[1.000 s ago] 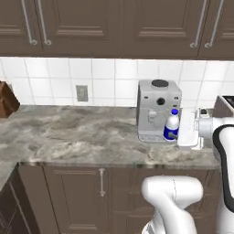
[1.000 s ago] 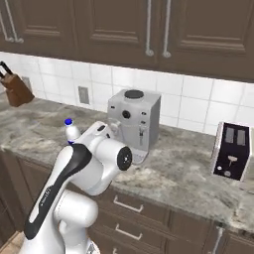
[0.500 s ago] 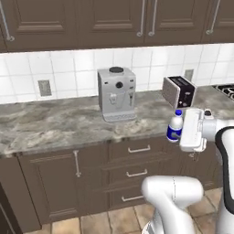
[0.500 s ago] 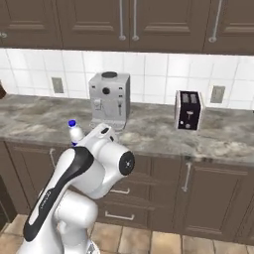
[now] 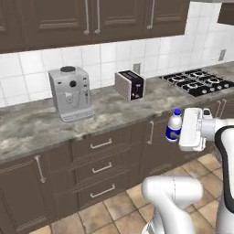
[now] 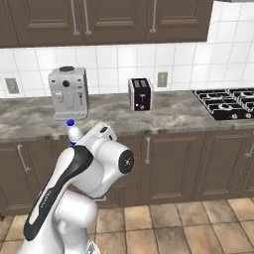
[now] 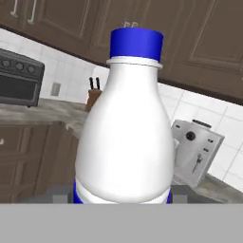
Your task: Place the drinks on the dining counter in a tight cluster.
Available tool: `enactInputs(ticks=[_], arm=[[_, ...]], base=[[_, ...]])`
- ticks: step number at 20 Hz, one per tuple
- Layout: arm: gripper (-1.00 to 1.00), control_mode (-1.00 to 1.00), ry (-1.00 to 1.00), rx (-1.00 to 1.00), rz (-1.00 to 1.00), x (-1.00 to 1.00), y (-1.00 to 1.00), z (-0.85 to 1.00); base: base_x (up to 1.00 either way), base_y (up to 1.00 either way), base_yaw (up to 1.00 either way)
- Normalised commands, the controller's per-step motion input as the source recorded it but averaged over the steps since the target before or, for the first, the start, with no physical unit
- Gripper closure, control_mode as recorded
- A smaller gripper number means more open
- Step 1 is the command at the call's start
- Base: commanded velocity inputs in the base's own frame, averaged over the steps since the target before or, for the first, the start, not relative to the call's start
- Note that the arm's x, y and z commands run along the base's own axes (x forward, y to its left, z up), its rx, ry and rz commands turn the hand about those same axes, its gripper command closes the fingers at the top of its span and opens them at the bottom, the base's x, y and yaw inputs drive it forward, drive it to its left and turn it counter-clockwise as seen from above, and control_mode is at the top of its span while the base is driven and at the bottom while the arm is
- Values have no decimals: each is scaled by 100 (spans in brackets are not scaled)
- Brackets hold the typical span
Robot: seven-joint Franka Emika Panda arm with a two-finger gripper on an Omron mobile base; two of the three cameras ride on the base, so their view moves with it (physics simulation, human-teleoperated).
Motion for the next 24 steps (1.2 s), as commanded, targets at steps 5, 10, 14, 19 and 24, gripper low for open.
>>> enactInputs(ticks=[5, 10, 14, 19, 24], arm=[[100, 100, 0, 0, 0, 0, 0, 0], [100, 100, 0, 0, 0, 0, 0, 0], [100, 100, 0, 0, 0, 0, 0, 0], [100, 100, 0, 0, 0, 0, 0, 0], [100, 100, 0, 0, 0, 0, 0, 0]], base=[[17, 0, -69], [37, 0, -75], [36, 0, -77], [23, 0, -79], [36, 1, -74]])
